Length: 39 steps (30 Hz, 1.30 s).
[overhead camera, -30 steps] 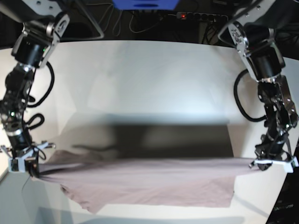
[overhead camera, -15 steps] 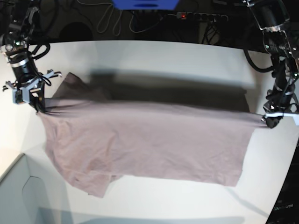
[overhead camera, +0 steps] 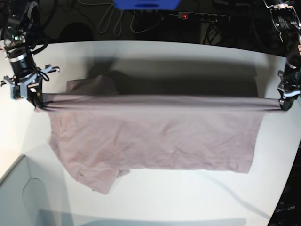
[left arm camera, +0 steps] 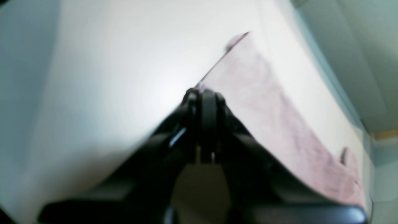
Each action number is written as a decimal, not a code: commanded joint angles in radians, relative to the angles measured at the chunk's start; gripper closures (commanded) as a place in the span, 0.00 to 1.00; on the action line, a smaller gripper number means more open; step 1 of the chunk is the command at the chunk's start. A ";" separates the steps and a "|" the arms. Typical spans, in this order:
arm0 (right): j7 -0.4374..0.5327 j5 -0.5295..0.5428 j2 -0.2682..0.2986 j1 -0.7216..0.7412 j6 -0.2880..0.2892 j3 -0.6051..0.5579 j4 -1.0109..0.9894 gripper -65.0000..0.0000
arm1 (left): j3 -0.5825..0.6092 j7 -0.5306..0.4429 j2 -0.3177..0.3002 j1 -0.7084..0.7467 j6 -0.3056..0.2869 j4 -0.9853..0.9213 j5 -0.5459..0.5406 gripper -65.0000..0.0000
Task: Layout the t-shirt on the table in an organized manner, then fold the t-shirt properly
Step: 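Lift the held edge with both grippers and shake the shirt out, then swing the shirt up and lay it flat with both grippers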
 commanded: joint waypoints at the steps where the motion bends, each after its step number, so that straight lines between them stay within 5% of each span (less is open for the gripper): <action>1: 0.024 0.015 0.021 0.024 -0.008 0.008 0.020 1.00 | -0.006 -0.041 -0.038 -0.026 0.004 0.017 -0.010 1.00; 10: 0.015 0.009 0.025 0.296 -0.008 -0.023 -0.008 1.00 | 0.186 -0.041 -0.094 -0.333 0.006 -0.101 -0.007 1.00; 15: -0.134 0.009 0.076 0.569 -0.009 -0.092 -0.152 1.00 | 0.364 -0.048 -0.130 -0.641 0.006 -0.359 -0.007 1.00; 21: -0.204 0.006 0.104 0.915 -0.014 -0.113 -0.419 1.00 | 0.480 -0.074 -0.113 -1.037 0.001 -0.672 0.117 1.00; 25: -0.194 -0.102 0.128 1.141 -0.015 -0.113 -0.612 1.00 | 0.559 -0.162 -0.070 -1.234 0.001 -0.802 0.205 1.00; 34: -0.117 -0.233 0.153 1.505 -0.017 -0.113 -0.842 1.00 | 0.648 -0.243 -0.033 -1.478 0.006 -0.843 0.234 1.00; 39: -0.112 -0.243 0.153 1.551 -0.018 -0.112 -0.845 1.00 | 0.646 -0.240 -0.031 -1.531 0.006 -0.842 0.234 1.00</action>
